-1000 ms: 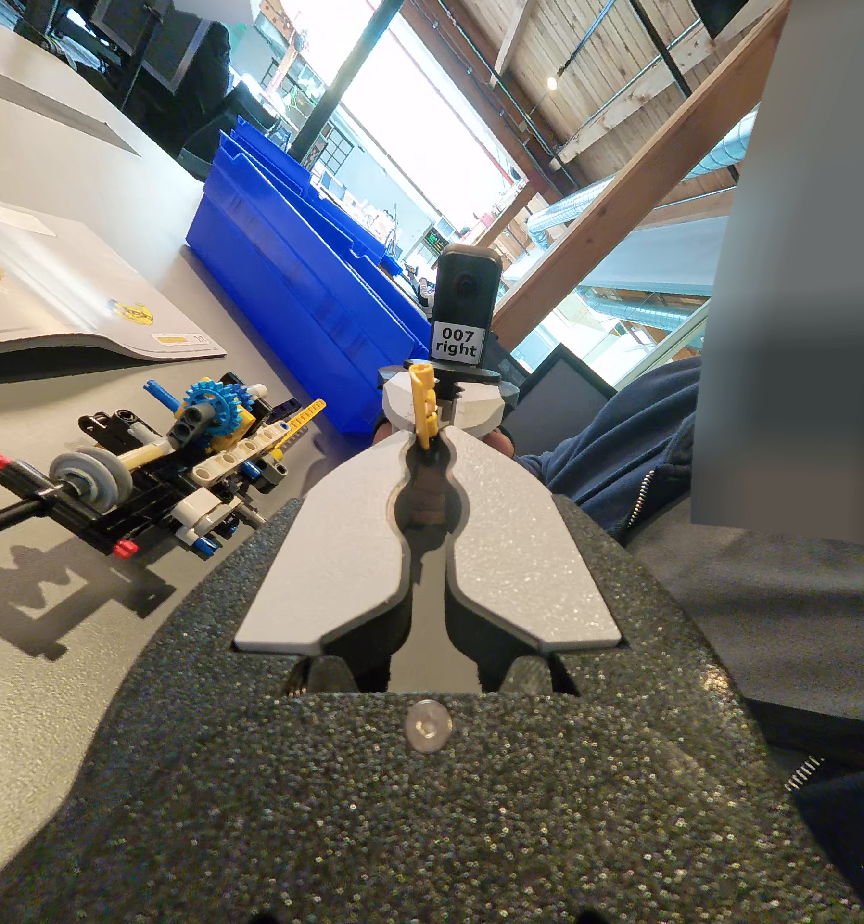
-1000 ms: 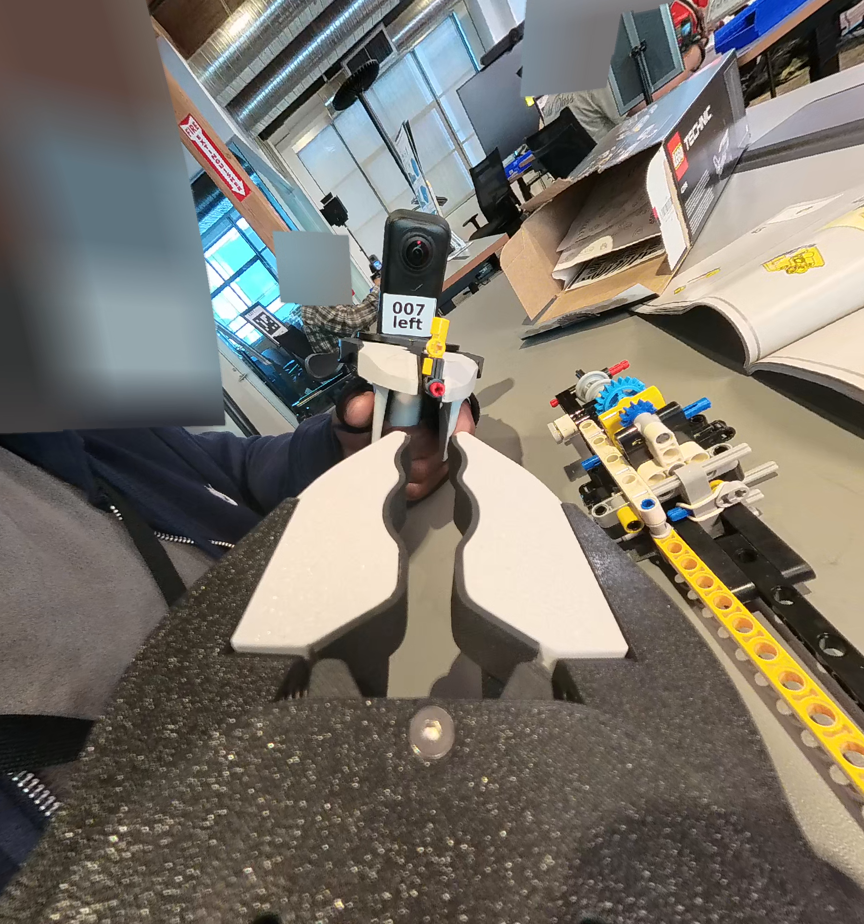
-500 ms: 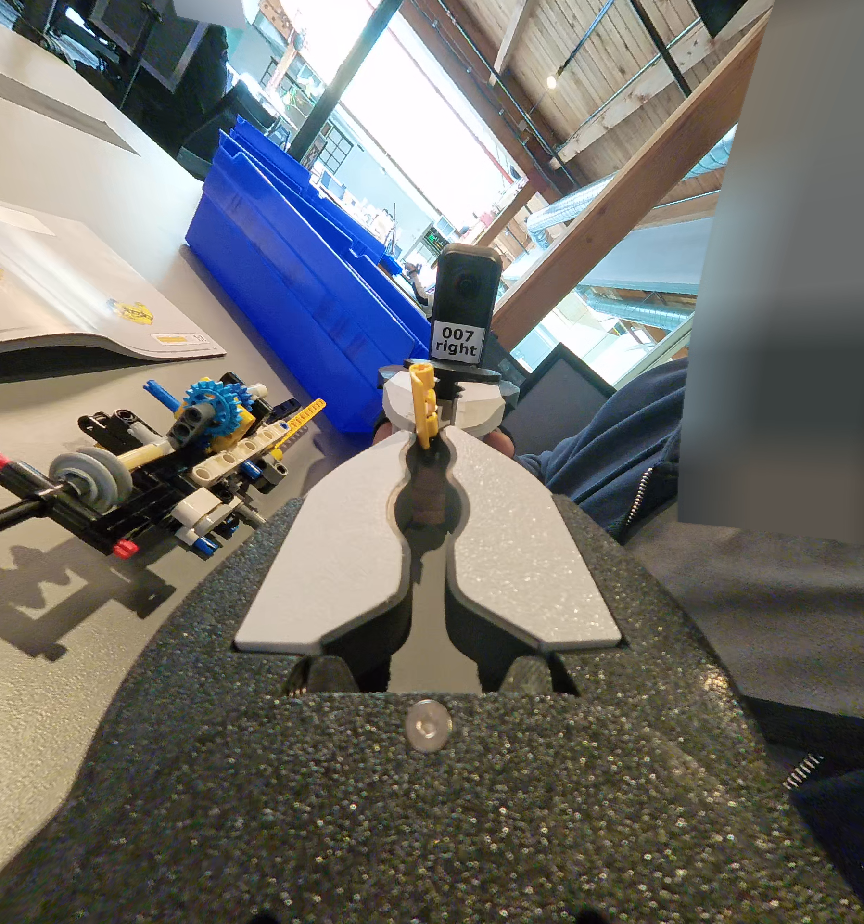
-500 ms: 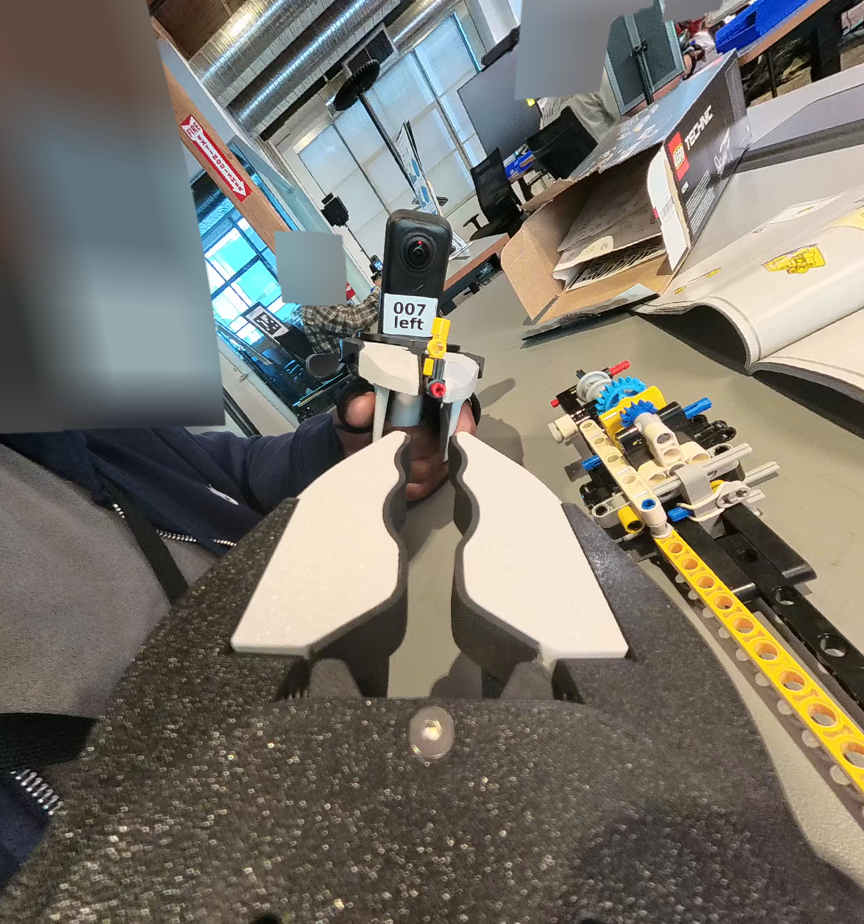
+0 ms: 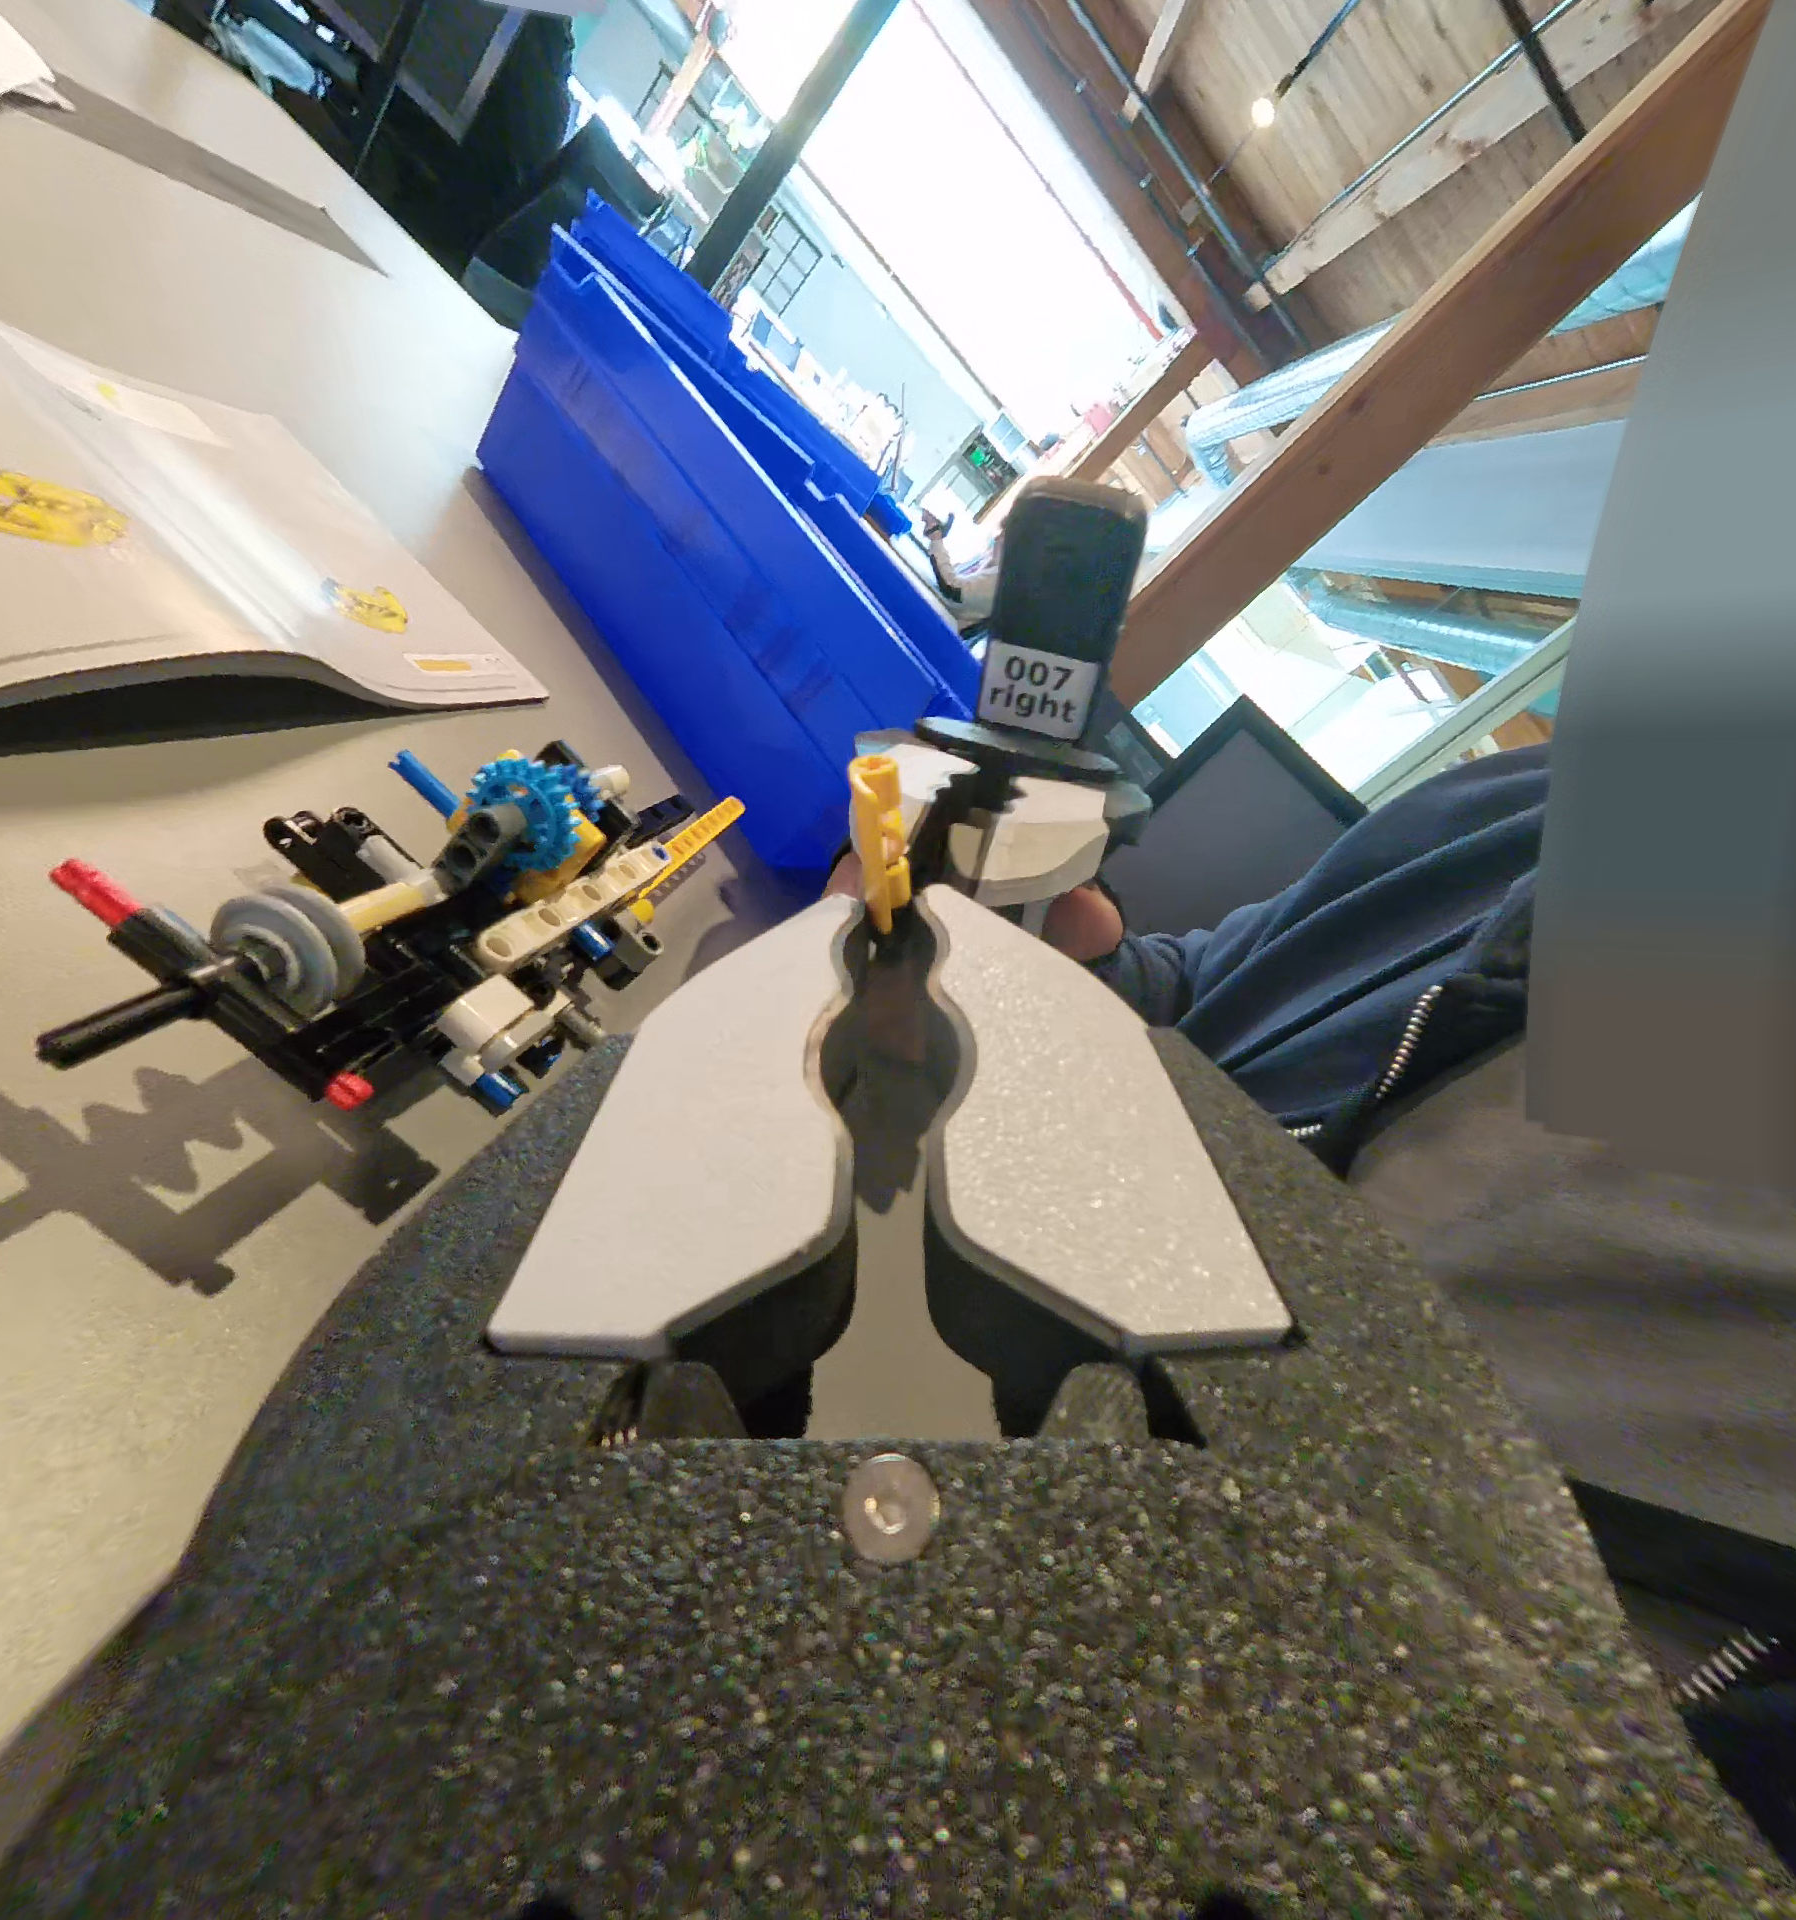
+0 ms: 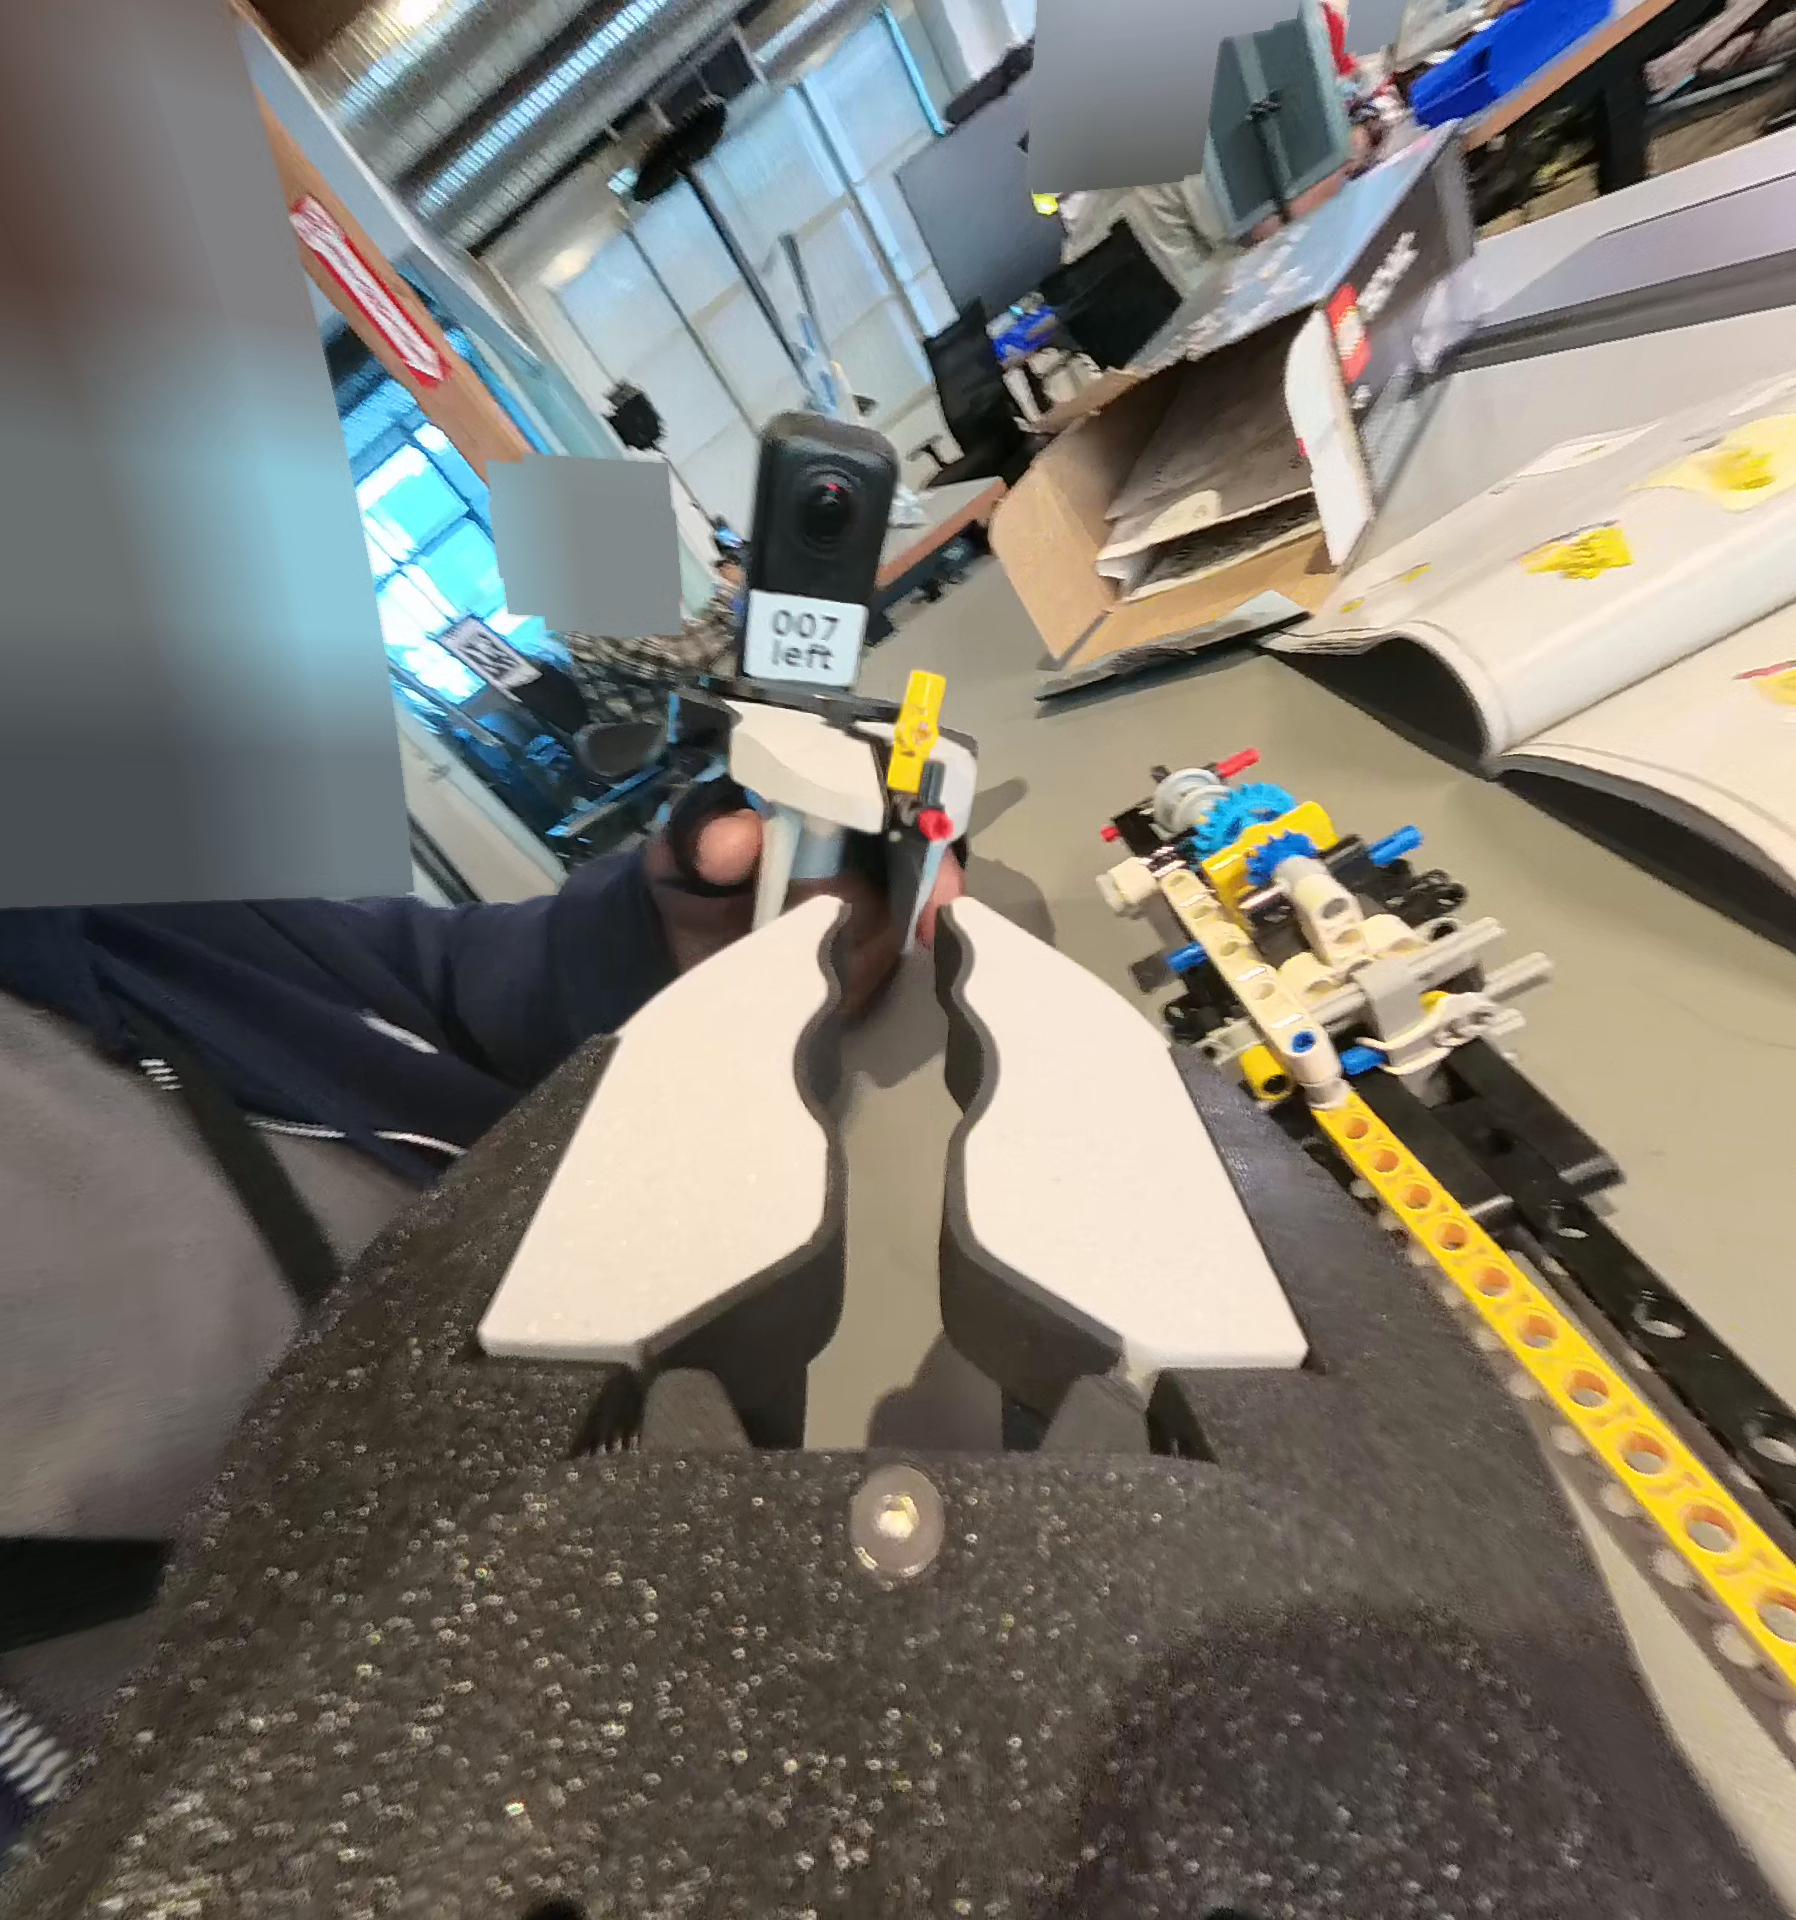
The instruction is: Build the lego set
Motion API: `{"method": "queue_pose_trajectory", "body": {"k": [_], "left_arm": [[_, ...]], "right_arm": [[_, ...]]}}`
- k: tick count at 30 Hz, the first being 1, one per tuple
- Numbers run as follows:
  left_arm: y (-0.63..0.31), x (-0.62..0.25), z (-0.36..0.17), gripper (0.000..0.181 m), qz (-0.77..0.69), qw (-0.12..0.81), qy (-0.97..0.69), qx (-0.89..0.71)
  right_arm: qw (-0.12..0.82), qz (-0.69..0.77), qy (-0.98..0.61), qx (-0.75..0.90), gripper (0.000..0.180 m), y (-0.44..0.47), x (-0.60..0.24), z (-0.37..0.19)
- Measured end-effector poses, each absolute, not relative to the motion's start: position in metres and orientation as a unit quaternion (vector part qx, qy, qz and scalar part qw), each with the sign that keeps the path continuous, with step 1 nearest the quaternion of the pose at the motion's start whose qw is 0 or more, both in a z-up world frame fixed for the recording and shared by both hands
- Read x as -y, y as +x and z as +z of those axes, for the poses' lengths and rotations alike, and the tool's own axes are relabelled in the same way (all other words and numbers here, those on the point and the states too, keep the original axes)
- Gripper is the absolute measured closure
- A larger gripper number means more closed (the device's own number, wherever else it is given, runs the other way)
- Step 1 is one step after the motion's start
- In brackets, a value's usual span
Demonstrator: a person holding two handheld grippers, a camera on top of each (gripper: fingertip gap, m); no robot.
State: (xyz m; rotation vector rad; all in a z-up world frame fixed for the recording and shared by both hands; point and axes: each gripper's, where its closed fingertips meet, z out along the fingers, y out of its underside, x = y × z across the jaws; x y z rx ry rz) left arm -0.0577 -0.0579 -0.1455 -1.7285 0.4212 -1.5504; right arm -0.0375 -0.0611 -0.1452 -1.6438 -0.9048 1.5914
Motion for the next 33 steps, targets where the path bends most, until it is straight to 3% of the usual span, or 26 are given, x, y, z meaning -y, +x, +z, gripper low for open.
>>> {"method": "queue_pose_trajectory", "body": {"k": [13,22,33], "left_arm": [[-0.046,0.07,-0.153,0.174,-0.609,0.334,-0.692,-0.194],[-0.041,0.08,-0.149,0.174,-0.629,0.323,-0.674,-0.216],[-0.04,0.082,-0.147,0.174,-0.635,0.325,-0.665,-0.218]], "right_arm": [[0.327,0.603,-0.635,0.356,0.161,-0.042,0.062,-0.148],[0.297,0.625,-0.618,0.374,0.172,-0.044,0.075,-0.146],[0.284,0.641,-0.61,0.369,0.173,-0.044,0.079,-0.144]]}}
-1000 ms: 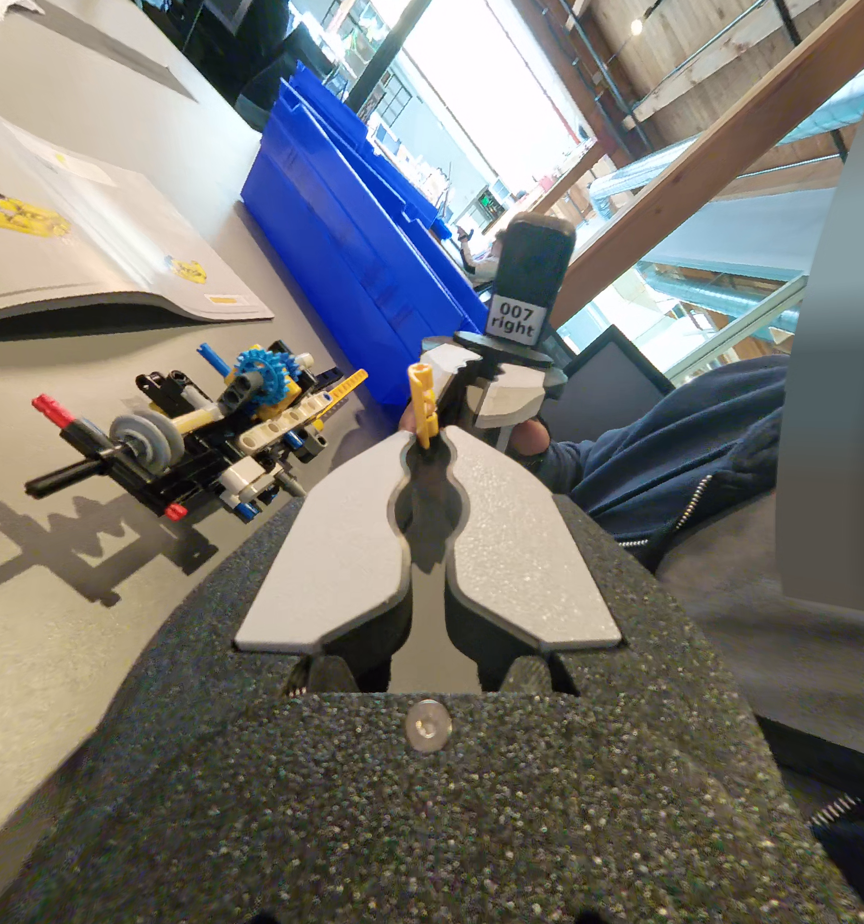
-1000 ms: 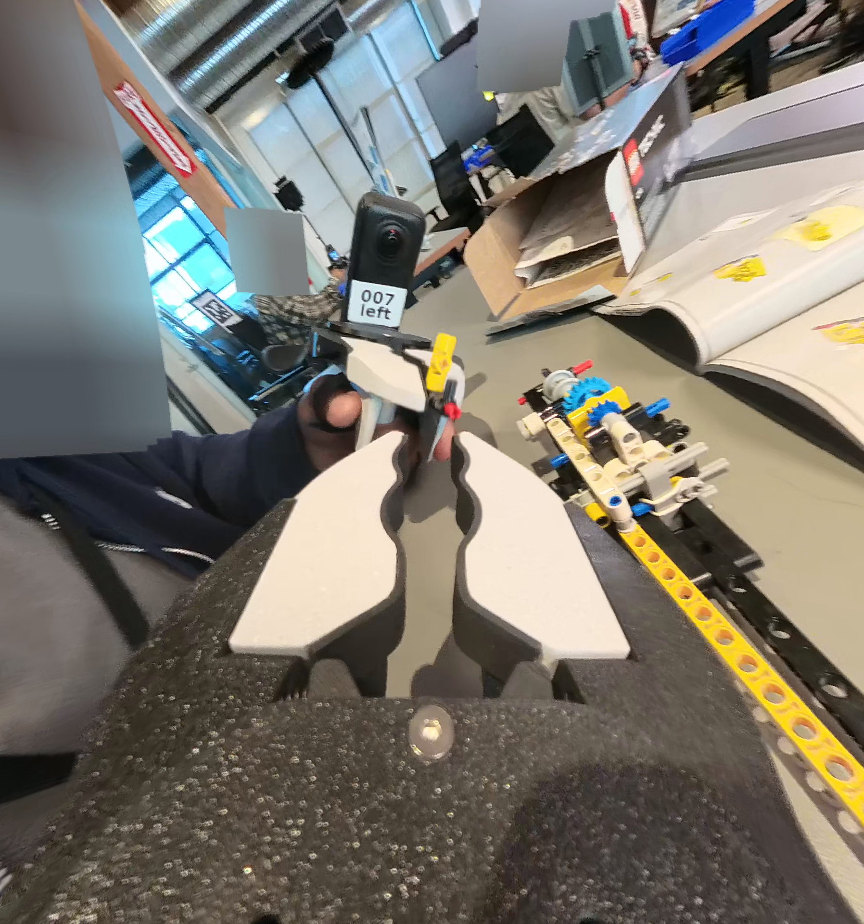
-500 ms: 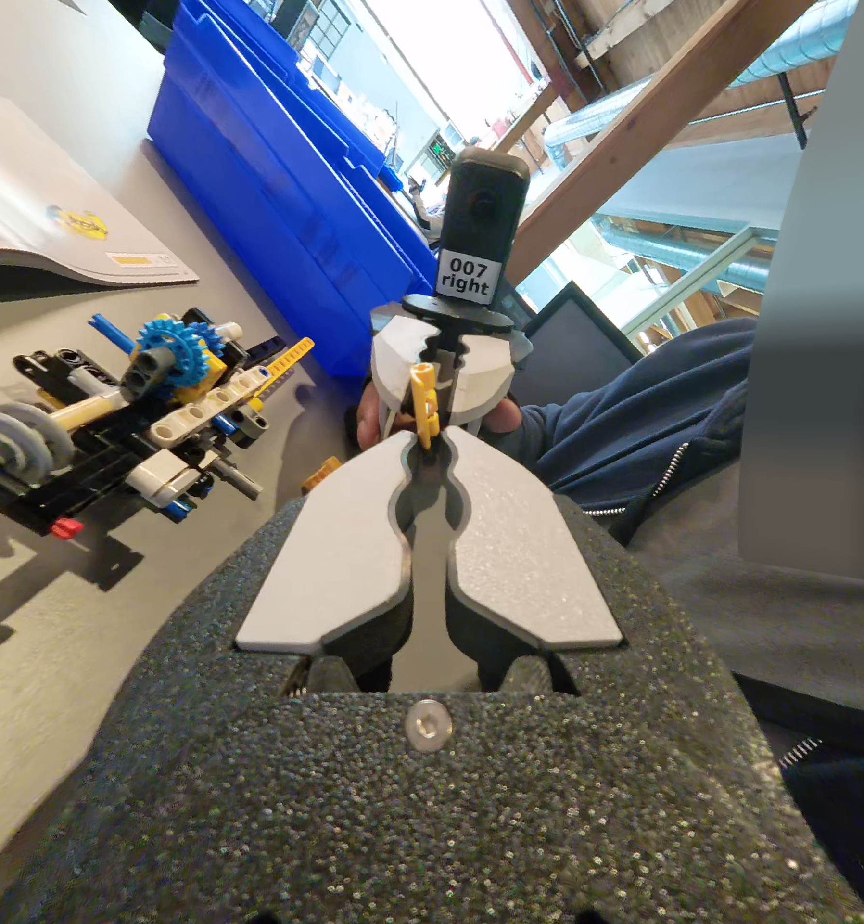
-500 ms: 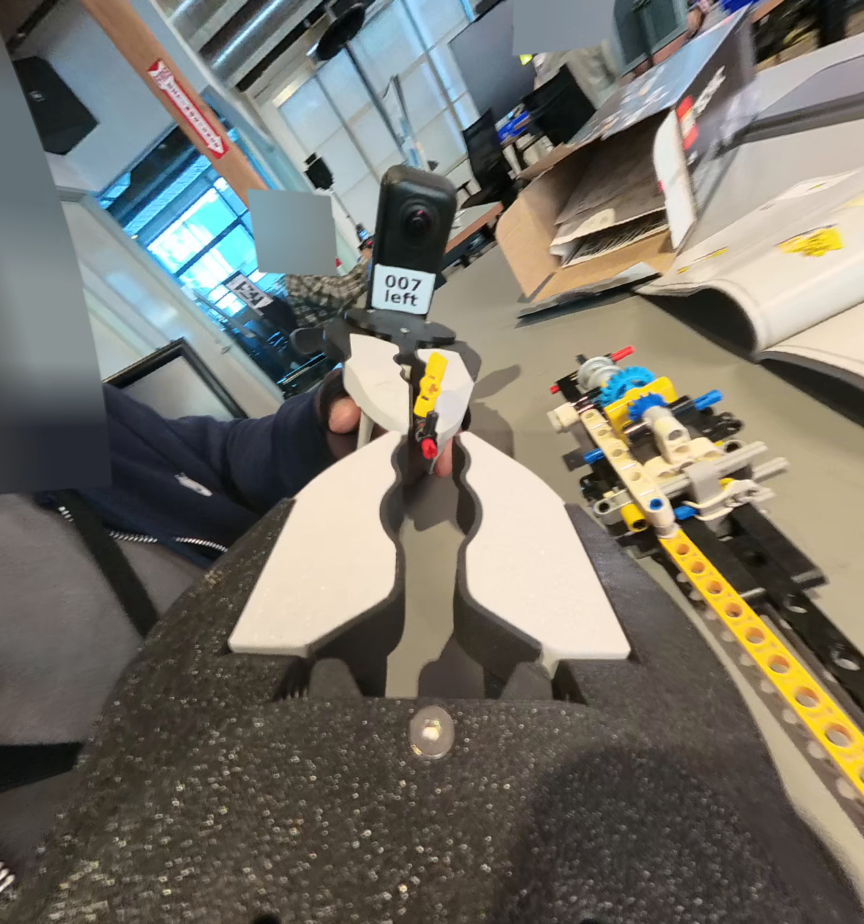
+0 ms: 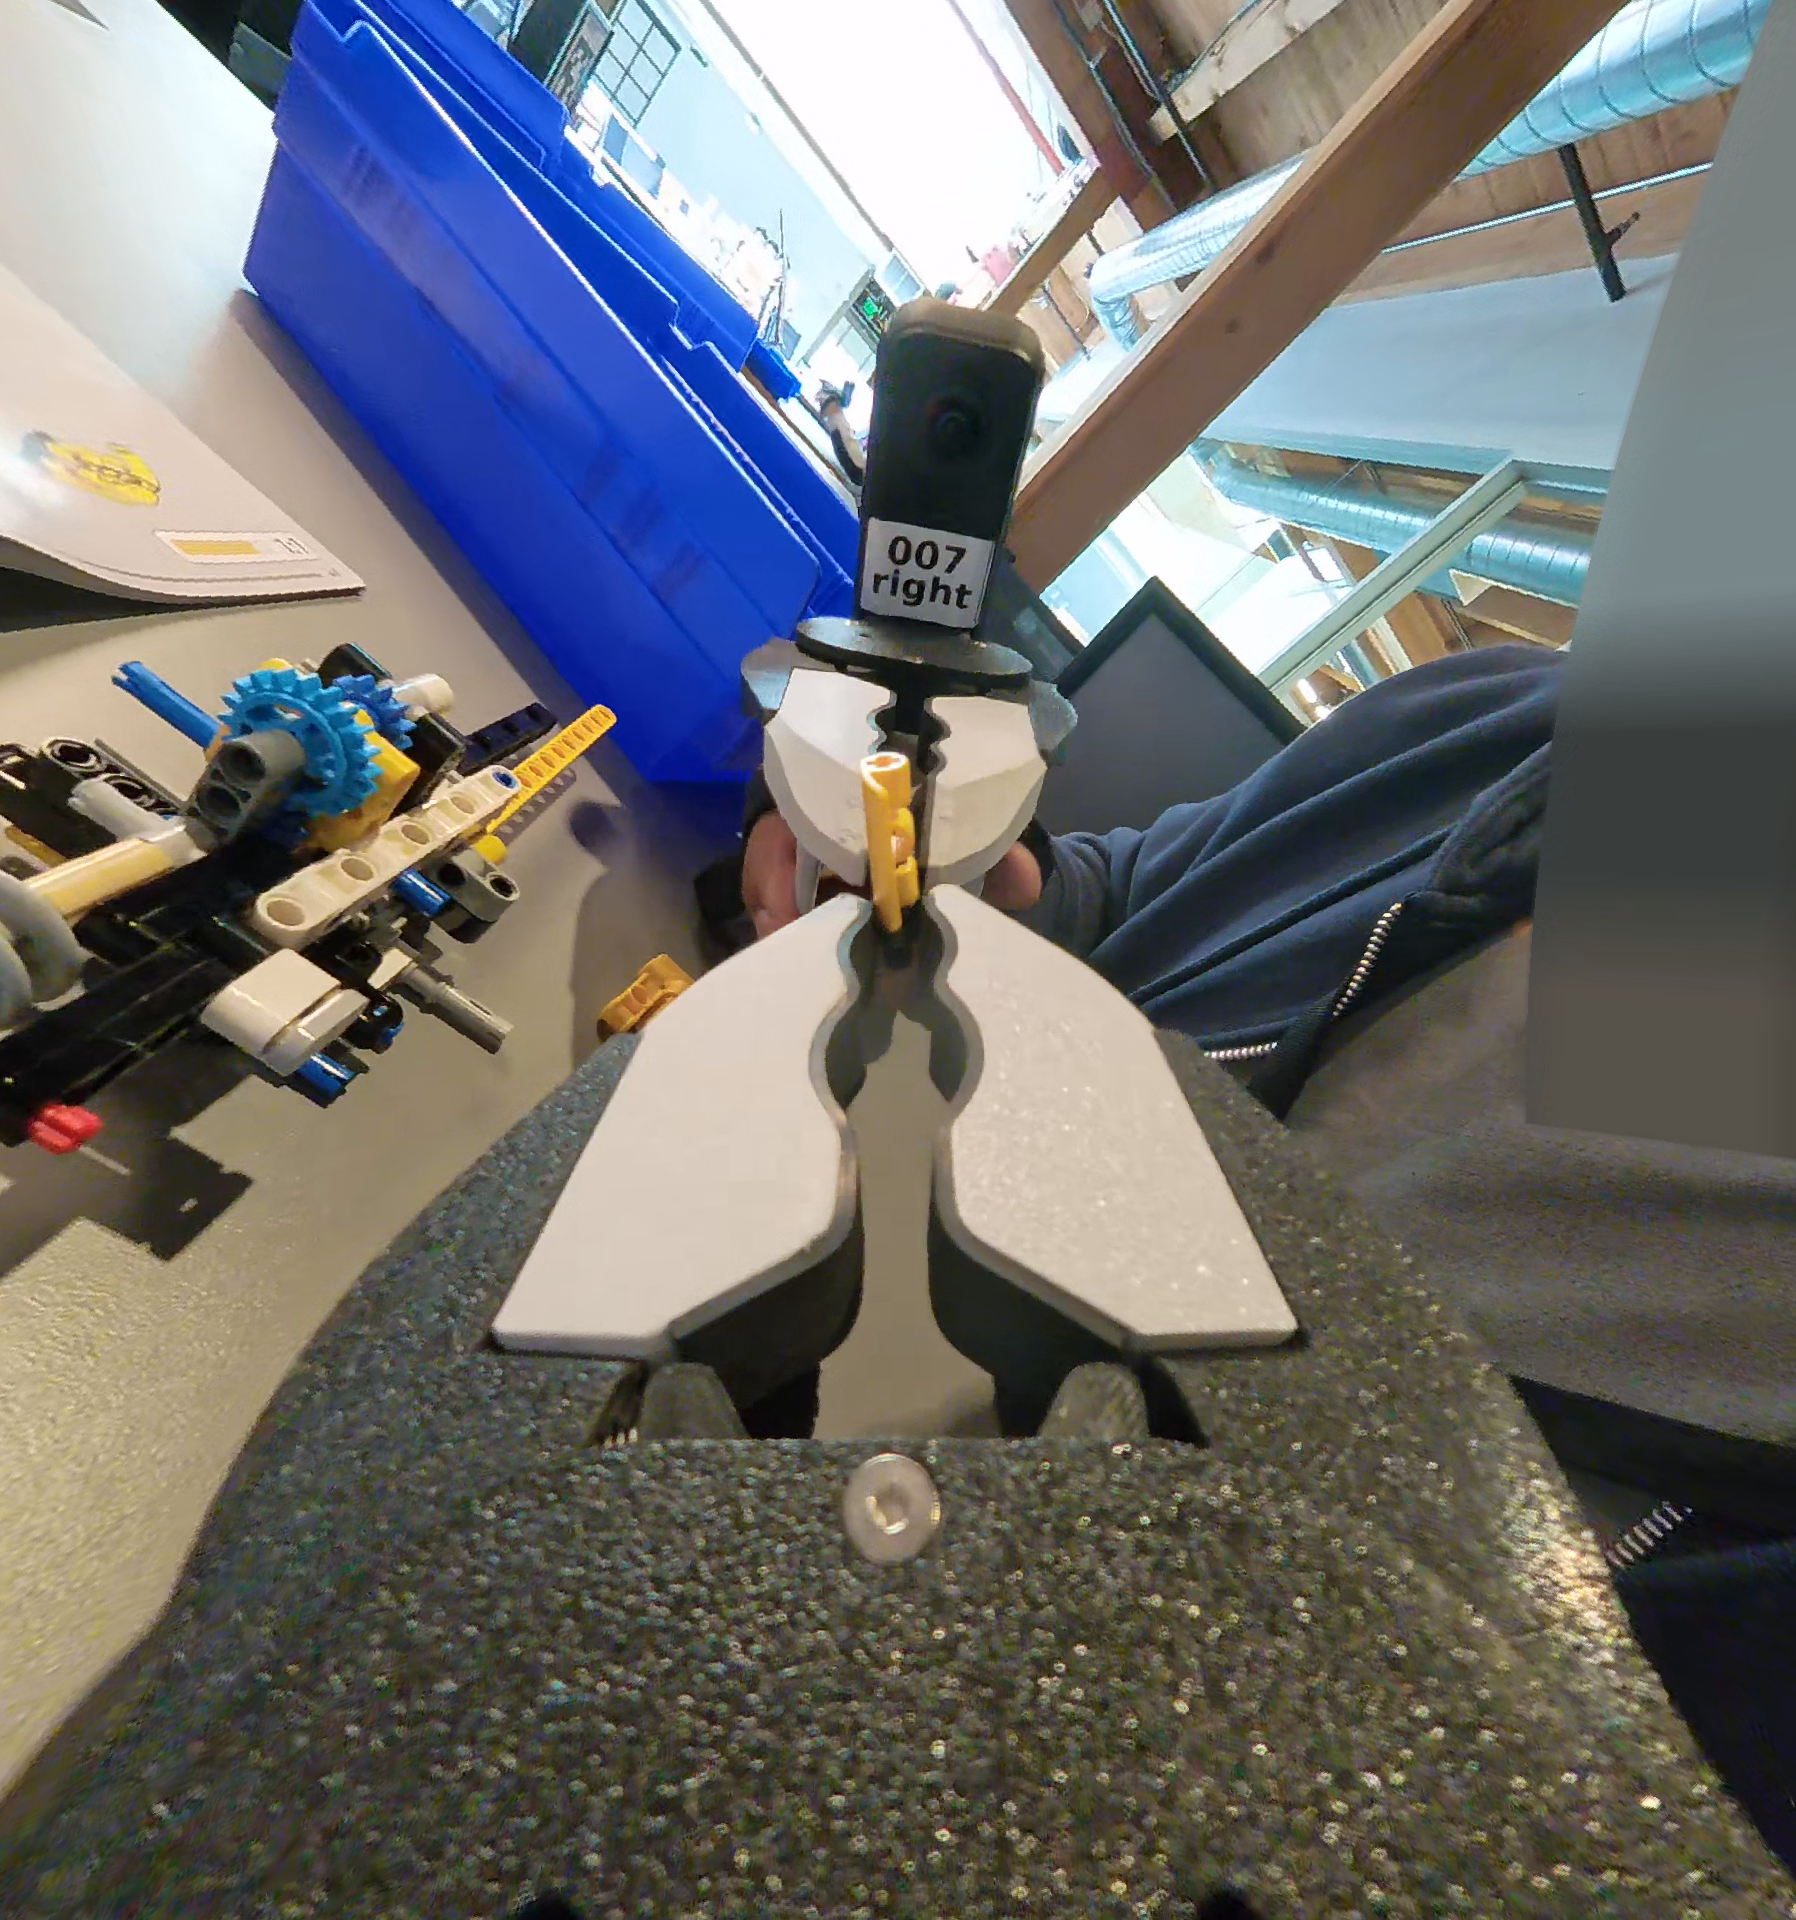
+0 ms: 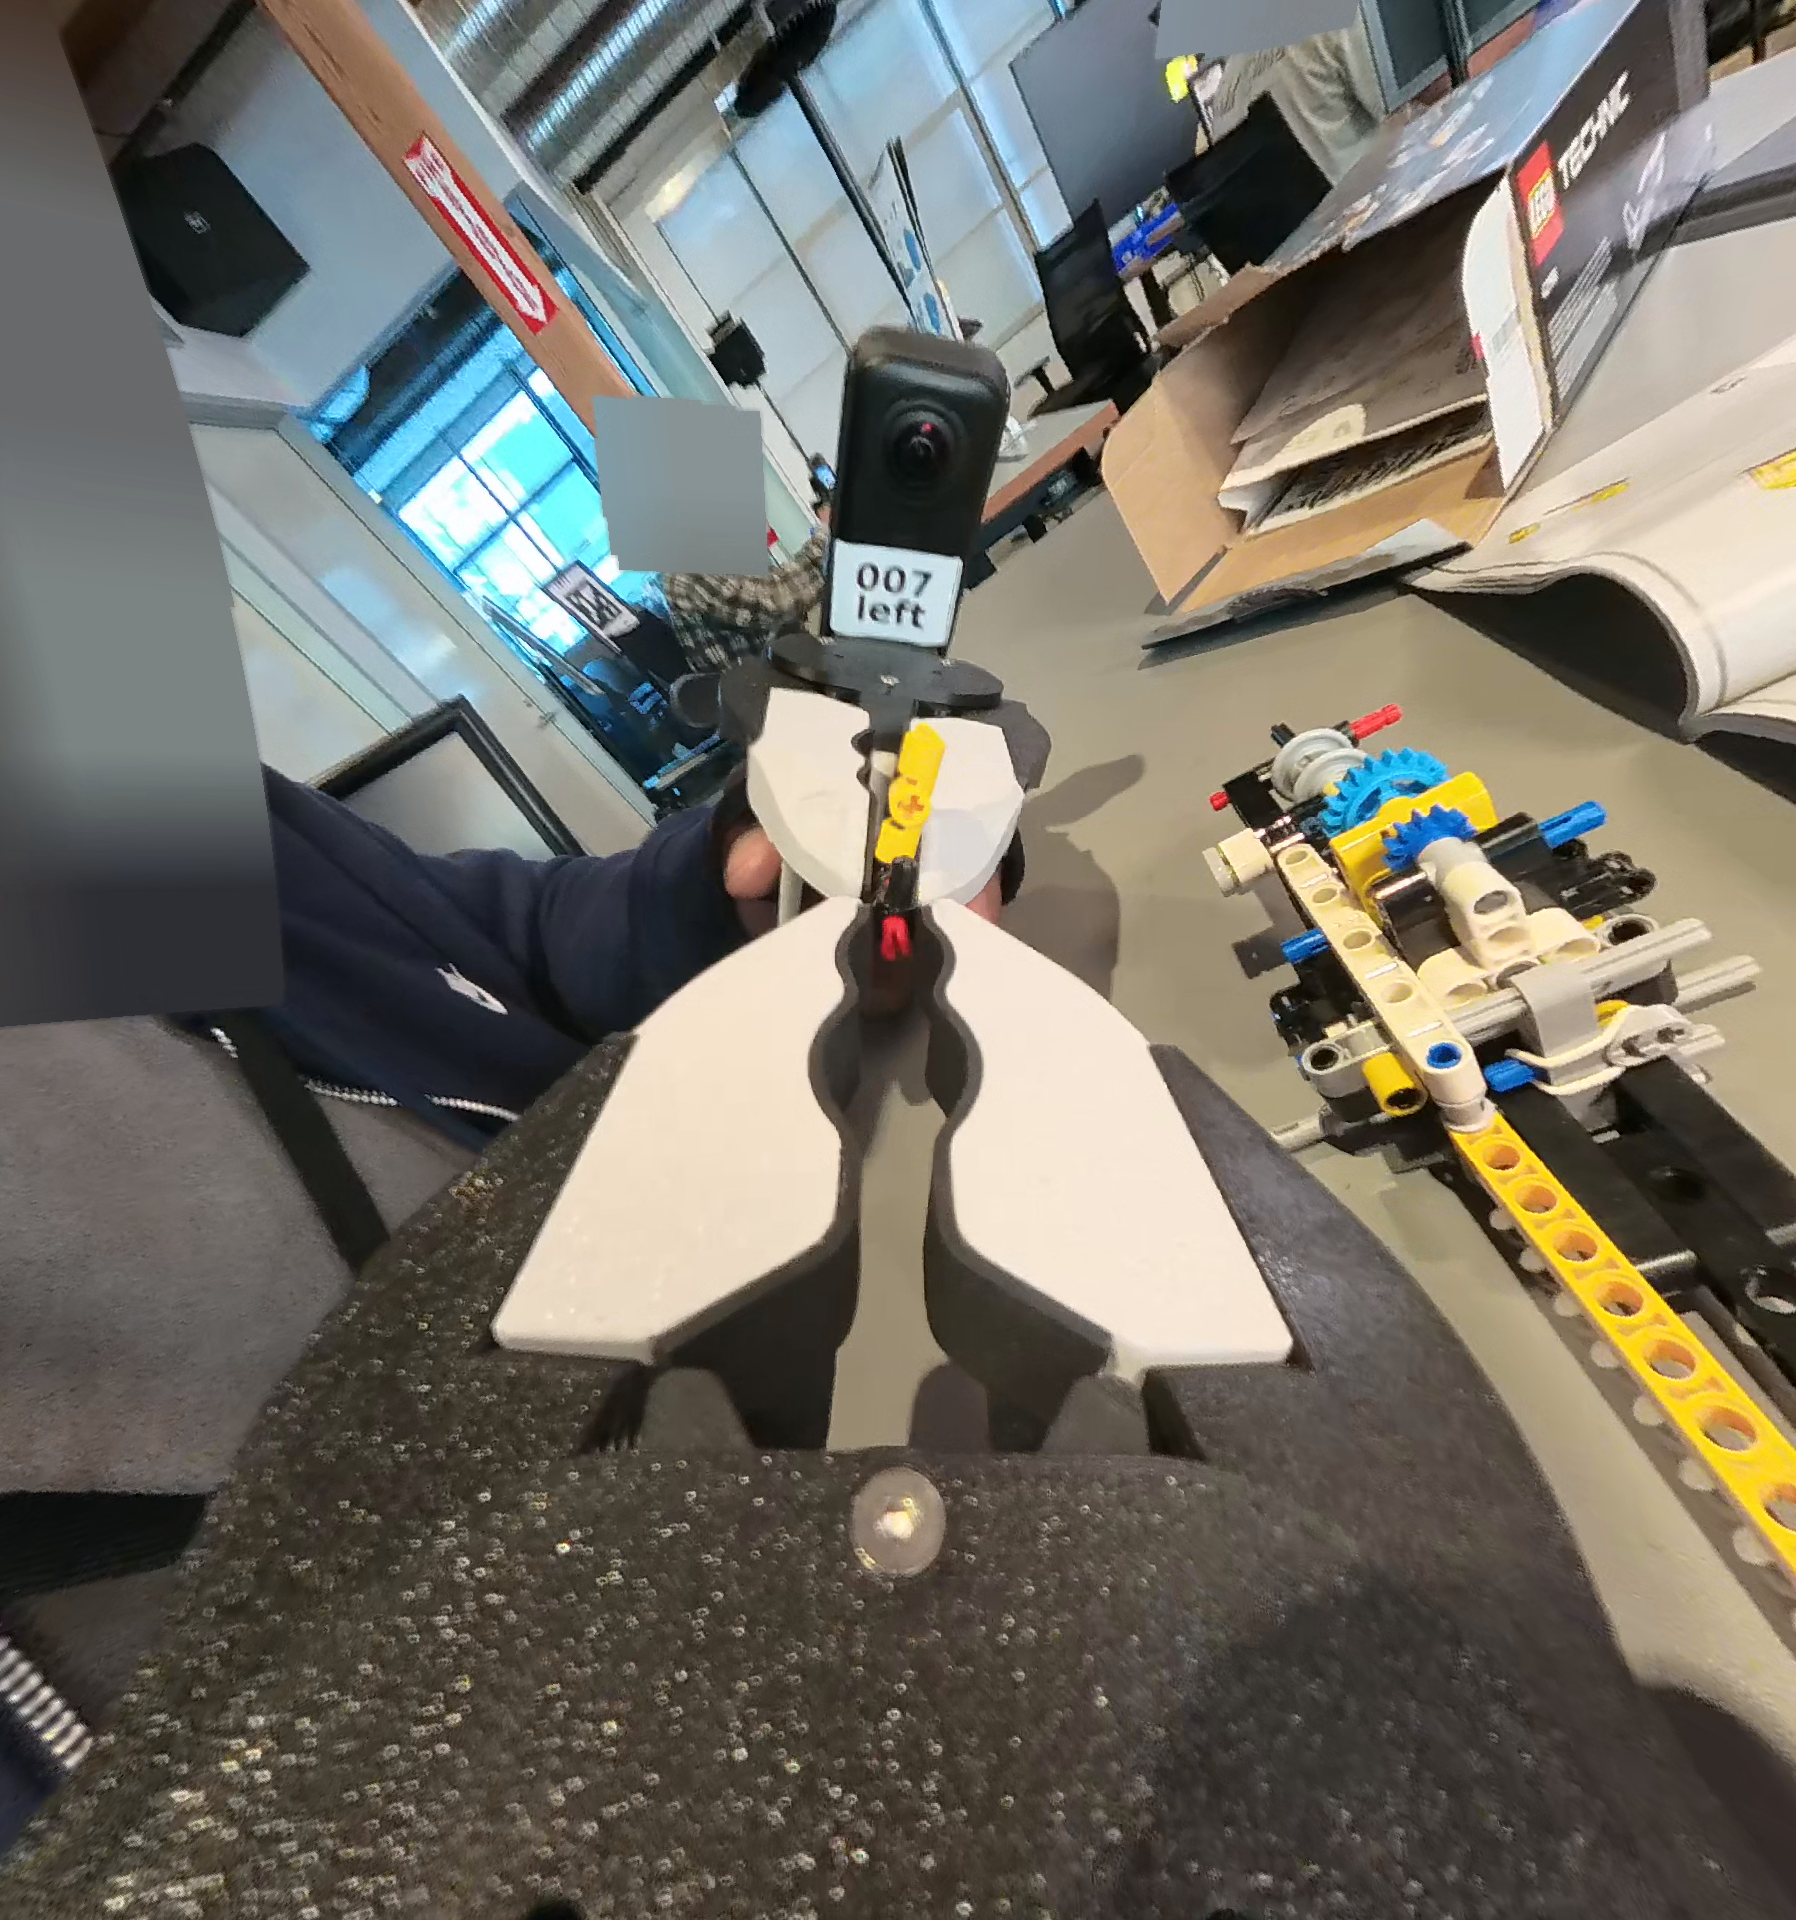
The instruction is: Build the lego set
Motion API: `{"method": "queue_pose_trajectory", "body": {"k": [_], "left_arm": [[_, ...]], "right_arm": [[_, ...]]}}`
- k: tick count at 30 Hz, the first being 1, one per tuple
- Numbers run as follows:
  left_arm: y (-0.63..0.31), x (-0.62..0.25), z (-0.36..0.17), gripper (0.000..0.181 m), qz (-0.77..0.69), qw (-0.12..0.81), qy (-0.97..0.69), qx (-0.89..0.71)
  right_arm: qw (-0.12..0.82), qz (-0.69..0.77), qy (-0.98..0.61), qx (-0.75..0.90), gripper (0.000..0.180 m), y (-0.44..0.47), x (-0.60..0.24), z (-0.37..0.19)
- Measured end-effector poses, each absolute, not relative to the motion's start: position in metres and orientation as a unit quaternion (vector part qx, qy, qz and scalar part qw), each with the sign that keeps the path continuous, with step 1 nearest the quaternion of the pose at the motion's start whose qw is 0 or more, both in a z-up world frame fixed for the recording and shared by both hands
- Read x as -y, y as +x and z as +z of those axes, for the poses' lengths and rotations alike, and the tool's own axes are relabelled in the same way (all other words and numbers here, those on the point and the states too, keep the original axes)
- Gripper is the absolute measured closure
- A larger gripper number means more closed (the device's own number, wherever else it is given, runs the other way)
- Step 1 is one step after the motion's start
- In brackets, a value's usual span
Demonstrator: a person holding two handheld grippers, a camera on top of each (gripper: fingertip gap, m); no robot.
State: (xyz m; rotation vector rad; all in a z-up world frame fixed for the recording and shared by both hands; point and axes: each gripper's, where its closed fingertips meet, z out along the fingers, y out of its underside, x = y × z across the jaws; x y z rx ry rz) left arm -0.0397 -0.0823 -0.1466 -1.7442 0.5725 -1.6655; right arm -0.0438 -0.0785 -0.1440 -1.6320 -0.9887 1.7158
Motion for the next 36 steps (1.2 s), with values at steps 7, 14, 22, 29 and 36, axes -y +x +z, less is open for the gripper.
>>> {"method": "queue_pose_trajectory", "body": {"k": [7,14,22,29,36], "left_arm": [[-0.038,0.082,-0.147,0.174,-0.634,0.328,-0.666,-0.218],[-0.038,0.083,-0.146,0.174,-0.636,0.326,-0.664,-0.218],[-0.043,0.079,-0.146,0.174,-0.635,0.33,-0.667,-0.209],[-0.041,0.082,-0.147,0.174,-0.632,0.326,-0.668,-0.219],[-0.043,0.077,-0.146,0.171,-0.638,0.327,-0.668,-0.202]], "right_arm": [[0.288,0.643,-0.608,0.366,0.172,-0.044,0.078,-0.143],[0.29,0.643,-0.607,0.366,0.173,-0.045,0.079,-0.142],[0.304,0.63,-0.616,0.361,0.161,-0.041,0.071,-0.141],[0.296,0.623,-0.617,0.379,0.172,-0.045,0.076,-0.145],[0.296,0.624,-0.622,0.369,0.175,-0.048,0.074,-0.147]]}}
